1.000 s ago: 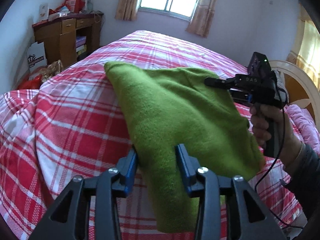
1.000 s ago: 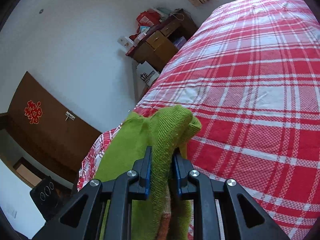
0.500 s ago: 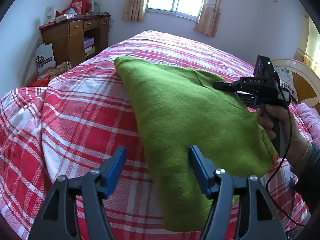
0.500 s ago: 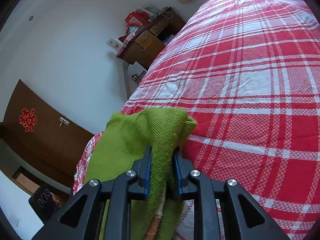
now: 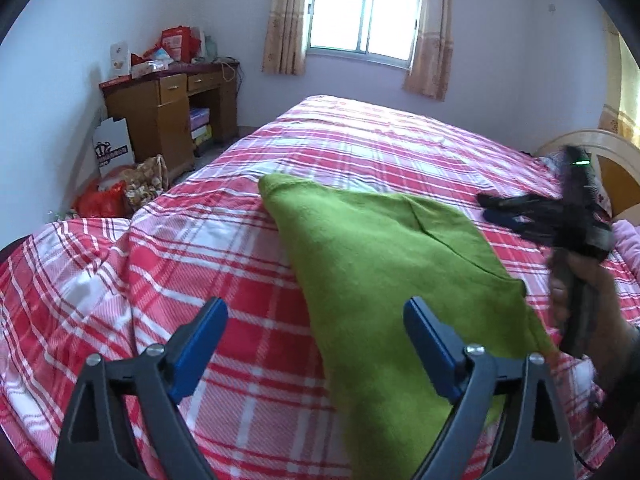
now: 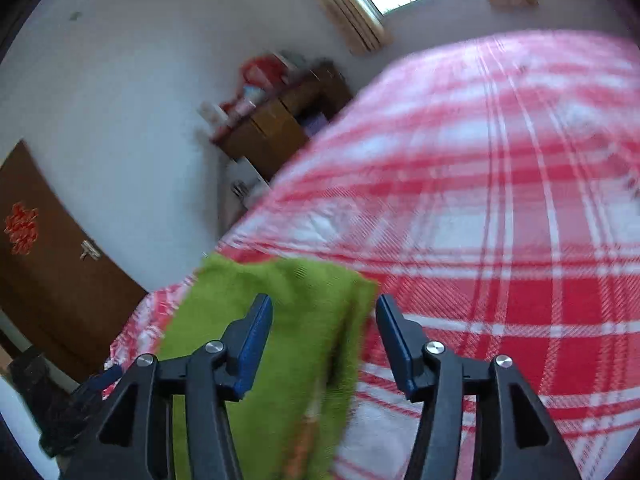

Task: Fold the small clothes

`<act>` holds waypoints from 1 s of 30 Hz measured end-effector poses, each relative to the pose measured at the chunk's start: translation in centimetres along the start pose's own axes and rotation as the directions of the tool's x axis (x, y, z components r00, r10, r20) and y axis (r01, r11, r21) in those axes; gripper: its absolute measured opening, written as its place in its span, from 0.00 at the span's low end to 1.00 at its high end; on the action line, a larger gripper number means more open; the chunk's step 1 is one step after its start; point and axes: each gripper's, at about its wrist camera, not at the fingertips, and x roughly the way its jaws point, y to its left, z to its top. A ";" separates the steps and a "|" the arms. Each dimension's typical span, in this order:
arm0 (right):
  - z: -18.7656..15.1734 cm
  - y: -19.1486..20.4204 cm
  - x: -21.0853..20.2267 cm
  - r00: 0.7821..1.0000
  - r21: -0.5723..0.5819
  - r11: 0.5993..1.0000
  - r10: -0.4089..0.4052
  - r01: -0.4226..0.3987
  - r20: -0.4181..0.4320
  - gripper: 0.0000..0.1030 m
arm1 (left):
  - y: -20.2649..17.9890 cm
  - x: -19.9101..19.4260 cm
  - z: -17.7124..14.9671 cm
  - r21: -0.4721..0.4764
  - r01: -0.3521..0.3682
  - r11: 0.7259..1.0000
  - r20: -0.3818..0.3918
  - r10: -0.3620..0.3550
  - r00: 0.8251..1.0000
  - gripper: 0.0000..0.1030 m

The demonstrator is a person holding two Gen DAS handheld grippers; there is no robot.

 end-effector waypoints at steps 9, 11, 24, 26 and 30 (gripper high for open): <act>-5.6 6.5 1.3 0.960 -0.135 0.967 0.184 -0.215 -0.211 0.54 | 0.8 3.5 -1.1 -0.023 -0.057 0.998 -0.115 0.054 0.992 0.96; -6.6 5.8 2.6 0.958 -0.122 0.978 0.135 -0.170 -0.251 0.54 | 0.9 3.8 -1.3 -0.028 -0.055 0.998 -0.127 0.051 0.991 0.99; -6.8 8.9 -1.7 0.992 -0.174 0.984 -0.042 0.021 -0.122 0.57 | 0.6 -0.4 -1.3 -0.027 -0.092 0.995 -0.049 0.090 0.995 1.00; -7.1 9.6 -4.2 0.996 -0.173 0.983 -0.068 0.057 -0.061 0.61 | 0.2 -2.5 -0.7 -0.021 -0.080 0.997 0.003 0.080 0.997 1.00; -7.5 11.0 -7.8 0.997 -0.163 0.984 -0.075 0.077 0.018 0.61 | -0.6 -5.6 0.7 -0.008 -0.040 0.999 0.093 0.040 0.995 1.00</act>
